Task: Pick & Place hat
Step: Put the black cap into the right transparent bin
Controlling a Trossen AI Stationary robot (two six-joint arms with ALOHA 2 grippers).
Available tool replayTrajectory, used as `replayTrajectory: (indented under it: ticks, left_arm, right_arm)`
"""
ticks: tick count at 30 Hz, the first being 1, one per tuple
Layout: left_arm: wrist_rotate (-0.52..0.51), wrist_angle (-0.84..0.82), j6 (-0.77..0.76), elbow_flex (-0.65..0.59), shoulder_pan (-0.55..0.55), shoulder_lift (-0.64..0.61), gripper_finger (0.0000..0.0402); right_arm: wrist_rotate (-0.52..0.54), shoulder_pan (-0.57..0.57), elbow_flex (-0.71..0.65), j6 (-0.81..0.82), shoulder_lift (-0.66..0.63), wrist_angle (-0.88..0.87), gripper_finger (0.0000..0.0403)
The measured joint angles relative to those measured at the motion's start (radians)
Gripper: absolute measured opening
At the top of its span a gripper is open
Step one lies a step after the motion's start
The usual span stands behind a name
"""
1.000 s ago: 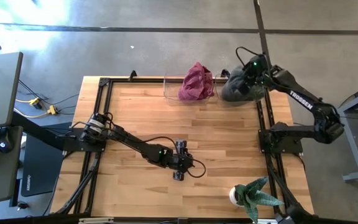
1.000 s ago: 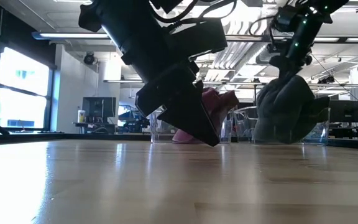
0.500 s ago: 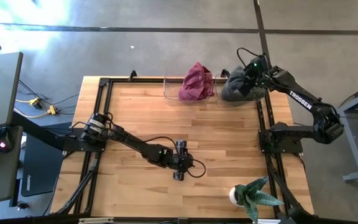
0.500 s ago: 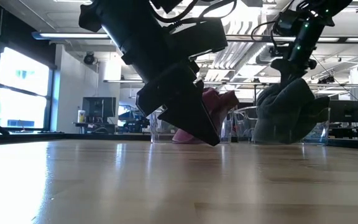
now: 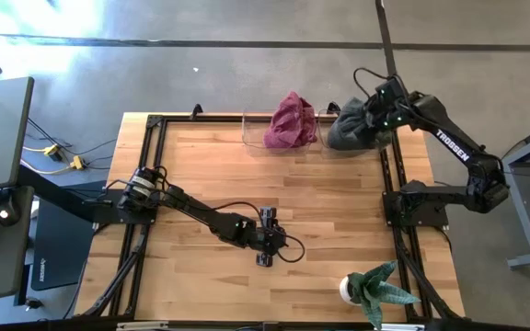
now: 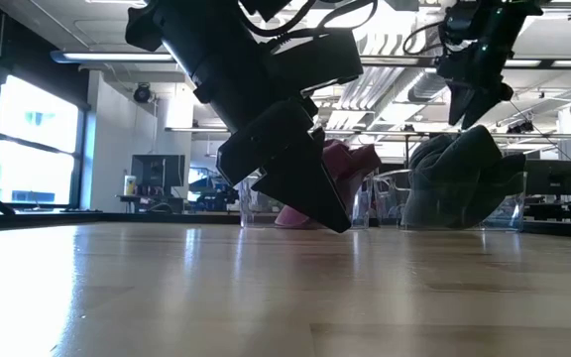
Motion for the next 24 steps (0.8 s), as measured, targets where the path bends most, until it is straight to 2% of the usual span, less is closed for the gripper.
replayTrajectory:
  ticks: [3,6,12,17,19,24]
  left_arm:
    - [0.0,0.0,0.0,0.0,0.0,0.0,0.0204]
    - [0.0,0.0,0.0,0.0,0.0,0.0,0.0204]
    - [0.0,0.0,0.0,0.0,0.0,0.0,0.0204]
    - [0.0,0.0,0.0,0.0,0.0,0.0,0.0204]
    - [0.0,0.0,0.0,0.0,0.0,0.0,0.0204]
    - [0.0,0.0,0.0,0.0,0.0,0.0,0.0204]
  right_arm:
    - [-0.063,0.008,0.0,-0.011,0.002,-0.07,0.0237]
    - [-0.043,0.028,0.0,0.001,0.002,-0.081,0.0204]
    - [-0.013,0.061,0.0,0.027,0.035,-0.069,0.01]
    - [0.08,0.086,-0.001,0.044,0.09,-0.106,0.0015]
    - [0.108,0.093,-0.001,0.047,0.112,-0.134,0.0006]
    - [0.223,0.105,-0.001,0.076,0.159,-0.189,0.0019]
